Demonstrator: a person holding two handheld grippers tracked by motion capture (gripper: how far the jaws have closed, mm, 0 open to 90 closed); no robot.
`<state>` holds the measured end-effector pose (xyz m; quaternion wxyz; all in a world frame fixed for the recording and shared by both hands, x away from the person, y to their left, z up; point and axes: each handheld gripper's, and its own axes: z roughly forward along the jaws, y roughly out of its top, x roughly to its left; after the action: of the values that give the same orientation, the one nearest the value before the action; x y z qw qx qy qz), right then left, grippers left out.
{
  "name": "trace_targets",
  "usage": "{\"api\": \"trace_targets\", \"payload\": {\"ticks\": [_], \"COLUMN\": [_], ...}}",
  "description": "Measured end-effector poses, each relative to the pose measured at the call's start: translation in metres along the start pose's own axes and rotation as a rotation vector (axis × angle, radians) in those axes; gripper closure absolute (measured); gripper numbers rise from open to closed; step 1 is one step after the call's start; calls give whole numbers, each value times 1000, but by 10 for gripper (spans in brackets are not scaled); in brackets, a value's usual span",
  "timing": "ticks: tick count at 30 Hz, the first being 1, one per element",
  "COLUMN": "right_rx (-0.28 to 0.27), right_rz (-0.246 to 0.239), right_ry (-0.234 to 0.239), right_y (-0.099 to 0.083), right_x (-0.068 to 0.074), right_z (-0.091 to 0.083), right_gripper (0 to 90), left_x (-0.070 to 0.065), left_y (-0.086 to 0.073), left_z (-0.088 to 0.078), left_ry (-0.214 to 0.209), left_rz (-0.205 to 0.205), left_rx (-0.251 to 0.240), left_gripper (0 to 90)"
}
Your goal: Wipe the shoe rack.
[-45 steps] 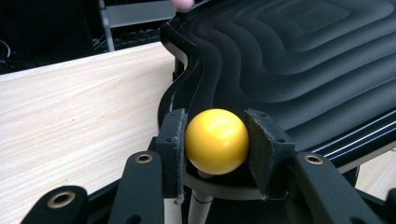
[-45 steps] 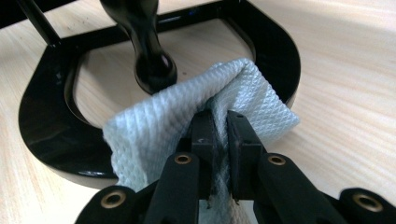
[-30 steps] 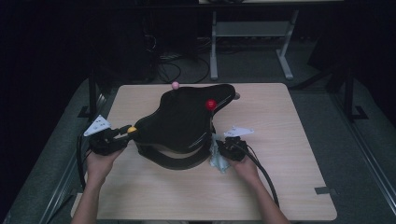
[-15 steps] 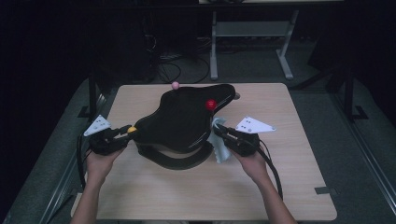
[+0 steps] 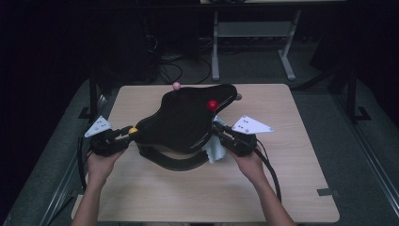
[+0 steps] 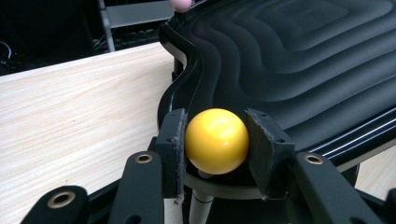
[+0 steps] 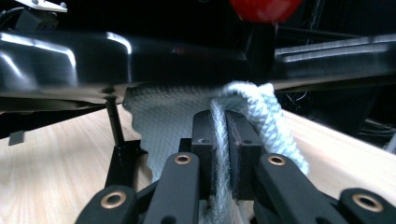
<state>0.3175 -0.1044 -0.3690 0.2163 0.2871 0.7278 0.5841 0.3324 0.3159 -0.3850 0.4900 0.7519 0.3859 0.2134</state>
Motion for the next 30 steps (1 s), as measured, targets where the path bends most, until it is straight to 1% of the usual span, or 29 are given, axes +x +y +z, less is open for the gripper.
{"api": "trace_targets", "payload": {"ticks": [1, 3, 4, 5, 6, 7, 8, 9, 11, 13, 15, 16, 18, 19, 20, 21, 23, 24, 26, 28, 30], "right_rx": [5, 34, 56, 96, 106, 139, 153, 156, 131, 111, 123, 131, 166, 193, 235, 267, 335, 342, 341, 353, 330], "right_rz": [4, 11, 10, 12, 16, 25, 18, 33, 27, 5, -8, -5, -1, 3, -8, -9, 2, 0, 24, 11, 13], "right_ry": [2, 7, 1, -9, -7, -18, -16, -19, -17, -15, -18, -18, -14, -16, -29, -27, -39, -31, -22, -29, -36], "right_y": [-3, -17, -25, -33, -42, -49, -54, -54, -44, -33, -30, -33, -45, -52, -59, -67, -81, -85, -87, -85, -81], "right_x": [0, -1, 0, 0, -1, -1, -1, 0, 3, 6, 6, 6, 3, 4, 5, 4, 3, 2, 1, 1, 0], "right_z": [2, 7, 10, 14, 17, 20, 23, 25, 25, 26, 29, 31, 36, 38, 41, 45, 50, 50, 49, 47, 40], "right_gripper": [823, 824, 823, 825, 823, 824, 824, 823, 823, 822, 822, 822, 823, 822, 822, 822, 822, 823, 822, 821, 821], "left_x": [0, 0, -1, -1, -1, -1, -1, -1, -1, -1, -1, -1, -1, -1, -1, 0, 0, 0, 0, 0, 0], "left_y": [0, 0, 0, 0, 0, 0, 0, 0, 0, 0, 0, 0, 0, 0, 0, 0, 0, 0, 0, 0, 0], "left_z": [0, 0, 0, 0, 0, 0, 1, 1, 1, 1, 1, 1, 1, 1, 2, 2, 2, 2, 2, 2, 2], "left_ry": [0, -1, 0, -2, -2, -1, -2, -3, -2, -2, -2, -2, -3, -2, -2, -3, -3, -3, -1, 1, 2], "left_rz": [0, 2, 3, 3, 3, 6, 5, 5, 3, 2, 2, 3, 0, 1, 0, 0, 3, 3, 1, 0, 2], "left_rx": [0, 1, 2, 1, 1, 1, 0, 0, -2, -2, -2, -2, -3, -4, -4, -4, -4, -4, -6, -6, -5], "left_gripper": [601, 602, 602, 601, 602, 601, 602, 602, 602, 601, 602, 602, 602, 602, 601, 602, 601, 601, 600, 600, 600]}}
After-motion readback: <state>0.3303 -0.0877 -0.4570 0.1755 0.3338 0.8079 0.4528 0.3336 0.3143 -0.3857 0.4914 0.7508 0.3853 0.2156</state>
